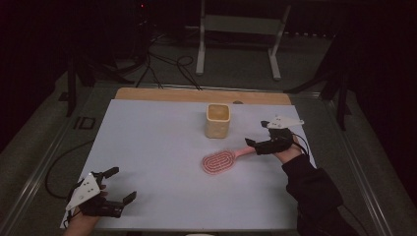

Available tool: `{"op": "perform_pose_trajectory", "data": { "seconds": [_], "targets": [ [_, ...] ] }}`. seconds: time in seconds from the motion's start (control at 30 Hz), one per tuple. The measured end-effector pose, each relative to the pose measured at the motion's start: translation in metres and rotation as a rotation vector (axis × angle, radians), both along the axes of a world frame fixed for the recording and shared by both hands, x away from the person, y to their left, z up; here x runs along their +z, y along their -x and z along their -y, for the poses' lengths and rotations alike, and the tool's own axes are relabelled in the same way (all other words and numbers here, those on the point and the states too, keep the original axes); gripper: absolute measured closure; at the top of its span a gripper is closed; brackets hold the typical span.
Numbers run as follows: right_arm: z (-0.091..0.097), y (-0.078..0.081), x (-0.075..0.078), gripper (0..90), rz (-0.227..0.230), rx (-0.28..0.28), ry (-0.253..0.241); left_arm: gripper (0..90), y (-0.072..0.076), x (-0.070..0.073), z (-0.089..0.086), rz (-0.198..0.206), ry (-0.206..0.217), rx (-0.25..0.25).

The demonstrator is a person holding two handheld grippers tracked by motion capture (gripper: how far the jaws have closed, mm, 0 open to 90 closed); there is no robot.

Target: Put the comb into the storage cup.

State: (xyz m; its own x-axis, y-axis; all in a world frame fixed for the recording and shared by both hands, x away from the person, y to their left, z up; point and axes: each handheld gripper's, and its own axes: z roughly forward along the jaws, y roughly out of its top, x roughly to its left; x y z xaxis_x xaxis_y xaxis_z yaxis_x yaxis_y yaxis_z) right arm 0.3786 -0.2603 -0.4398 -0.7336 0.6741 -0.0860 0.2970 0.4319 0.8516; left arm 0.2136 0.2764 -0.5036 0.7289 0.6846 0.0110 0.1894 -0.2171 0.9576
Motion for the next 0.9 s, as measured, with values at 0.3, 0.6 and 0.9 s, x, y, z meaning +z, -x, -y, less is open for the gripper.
{"op": "perform_pose_trajectory", "data": {
  "seconds": [0.3, 0.6, 0.9],
  "targets": [
    [-0.001, -0.016, -0.014, 9.2, -0.034, -0.035, 0.056, 0.0, 0.0, 0.0, 0.0, -0.003, 0.004, 0.001],
    [-0.008, -0.028, -0.025, 23.5, -0.097, 0.008, 0.105, 0.0, 0.0, 0.0, -0.001, -0.007, 0.007, -0.001],
    [-0.017, -0.037, -0.035, 45.6, -0.111, -0.015, 0.182, 0.0, 0.0, -0.001, -0.002, -0.012, 0.01, 0.001]
  ]
}}
